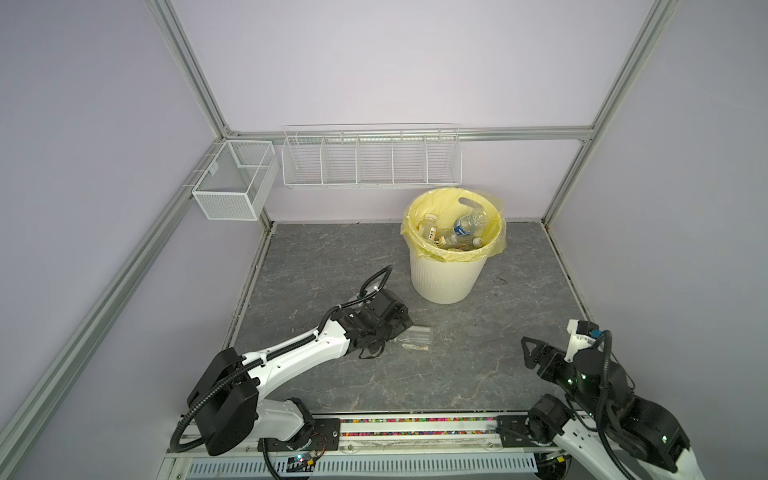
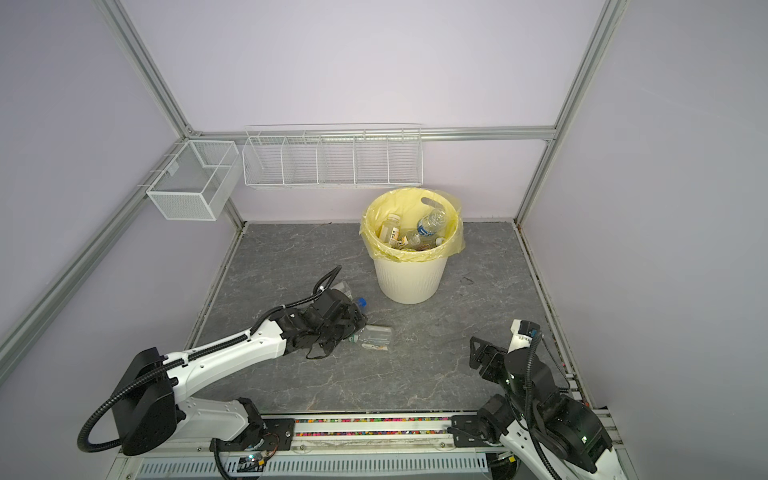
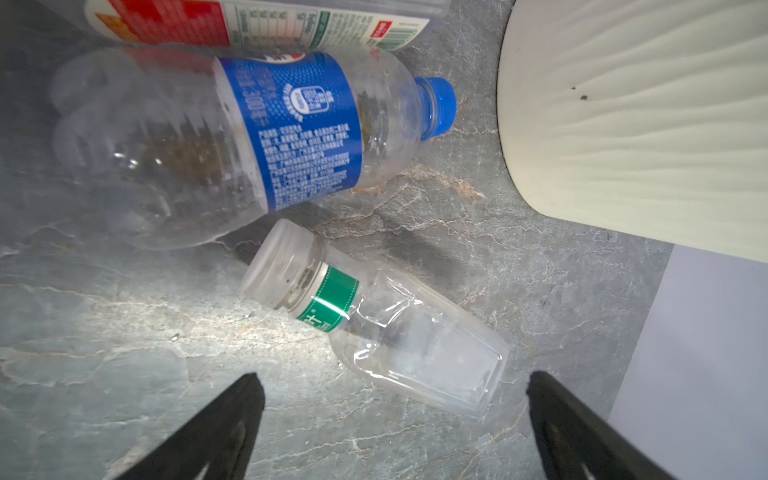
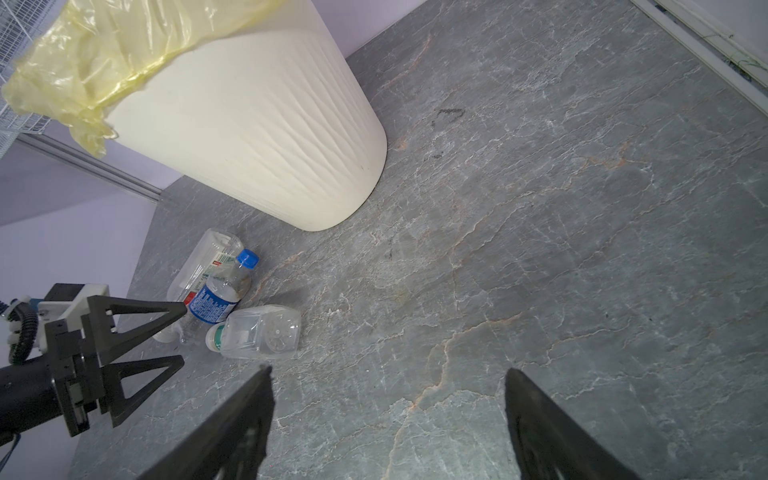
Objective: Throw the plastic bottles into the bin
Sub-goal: 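Withdraw the right gripper while the left gripper lowers onto the green-labelled bottle, then close the left gripper around the green-labelled bottle's neck and lift it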
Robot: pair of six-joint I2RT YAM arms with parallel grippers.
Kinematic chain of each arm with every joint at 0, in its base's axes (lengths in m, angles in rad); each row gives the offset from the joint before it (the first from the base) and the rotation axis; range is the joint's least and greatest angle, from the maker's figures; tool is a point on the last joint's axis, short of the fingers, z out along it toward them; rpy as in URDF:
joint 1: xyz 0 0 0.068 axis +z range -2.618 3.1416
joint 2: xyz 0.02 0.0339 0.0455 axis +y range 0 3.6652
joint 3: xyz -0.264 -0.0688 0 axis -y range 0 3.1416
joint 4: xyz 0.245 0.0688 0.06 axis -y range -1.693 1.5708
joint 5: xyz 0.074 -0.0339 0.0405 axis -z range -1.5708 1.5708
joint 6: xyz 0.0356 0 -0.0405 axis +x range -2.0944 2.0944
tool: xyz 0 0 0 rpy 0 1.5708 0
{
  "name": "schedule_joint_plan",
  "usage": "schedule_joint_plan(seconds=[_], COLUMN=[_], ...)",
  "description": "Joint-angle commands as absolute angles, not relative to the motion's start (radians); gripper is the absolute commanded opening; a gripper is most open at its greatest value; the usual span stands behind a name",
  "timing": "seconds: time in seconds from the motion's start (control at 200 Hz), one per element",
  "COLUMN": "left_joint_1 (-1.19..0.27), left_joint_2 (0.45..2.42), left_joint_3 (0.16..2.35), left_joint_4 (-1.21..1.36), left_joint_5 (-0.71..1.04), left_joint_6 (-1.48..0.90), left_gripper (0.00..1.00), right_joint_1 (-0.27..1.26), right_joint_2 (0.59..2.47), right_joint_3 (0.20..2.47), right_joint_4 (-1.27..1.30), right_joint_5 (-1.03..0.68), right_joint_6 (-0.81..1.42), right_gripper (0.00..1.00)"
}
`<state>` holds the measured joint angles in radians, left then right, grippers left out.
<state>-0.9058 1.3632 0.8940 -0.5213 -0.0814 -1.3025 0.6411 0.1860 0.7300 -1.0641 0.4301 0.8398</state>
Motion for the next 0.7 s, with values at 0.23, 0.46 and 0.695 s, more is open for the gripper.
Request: schedule_joint_plan(seconds=[0.23, 0.46, 0.695], left_joint_1=[-0.938, -0.941, -0.942], left_joint_2=[1.439, 1.517, 1.637], left_joint_3=[0.919, 0.976, 0.985], left_joint_4=[-0.499, -0.484, -0.411], left_joint_5=[-0.095, -0.087, -0.027], left_joint_6=[-1.41, -1.4, -1.396], left_gripper=[0.99, 0.99, 0.99], right_joint_1=[0.637, 0.638, 0.638], right_joint_2=[0.169, 0.163, 0.145], right_joint_3=[0.722, 0.718, 0.714], right_joint_4=[-1.092, -1.092, -1.102], right_joint_5=[0.451, 0.456, 0.462], right_joint_6=[0.867, 0.868, 0.877], right_gripper=[0.88, 0.88, 0.88])
